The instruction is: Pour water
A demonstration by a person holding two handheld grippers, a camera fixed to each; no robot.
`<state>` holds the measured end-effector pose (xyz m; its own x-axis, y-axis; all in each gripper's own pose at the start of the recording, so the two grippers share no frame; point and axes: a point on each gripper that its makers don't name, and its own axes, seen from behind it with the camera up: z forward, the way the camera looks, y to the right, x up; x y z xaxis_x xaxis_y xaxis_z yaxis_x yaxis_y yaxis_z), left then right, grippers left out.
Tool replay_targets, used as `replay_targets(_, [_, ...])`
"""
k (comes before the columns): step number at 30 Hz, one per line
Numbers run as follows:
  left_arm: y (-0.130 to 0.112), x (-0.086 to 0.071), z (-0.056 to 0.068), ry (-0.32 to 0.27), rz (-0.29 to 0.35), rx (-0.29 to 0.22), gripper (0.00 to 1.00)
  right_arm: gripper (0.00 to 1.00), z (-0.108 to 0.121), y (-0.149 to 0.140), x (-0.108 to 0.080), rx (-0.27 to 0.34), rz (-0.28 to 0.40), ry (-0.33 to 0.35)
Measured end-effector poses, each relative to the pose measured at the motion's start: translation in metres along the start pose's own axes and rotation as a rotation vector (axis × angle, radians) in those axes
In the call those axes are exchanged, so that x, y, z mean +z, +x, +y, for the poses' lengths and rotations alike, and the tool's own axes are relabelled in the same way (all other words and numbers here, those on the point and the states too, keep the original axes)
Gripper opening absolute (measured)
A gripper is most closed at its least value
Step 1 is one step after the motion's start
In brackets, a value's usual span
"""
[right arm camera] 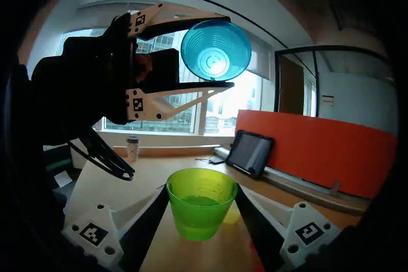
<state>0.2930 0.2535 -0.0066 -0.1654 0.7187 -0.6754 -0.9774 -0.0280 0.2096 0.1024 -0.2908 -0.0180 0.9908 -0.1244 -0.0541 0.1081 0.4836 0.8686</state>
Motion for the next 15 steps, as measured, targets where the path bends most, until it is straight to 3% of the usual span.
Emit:
replay_targets(8, [-0.003,0.002,0.001,-0.006,-0.002,-0.036,0.89,0.92,0.000,0.001,0.000,0.000,0.000,0.000])
replay_targets(15, [-0.011,0.004,0.006,-0.014,-0.015,-0.207,0.89,0.92,0.002,0.004,-0.001,0.005,0.007,-0.005])
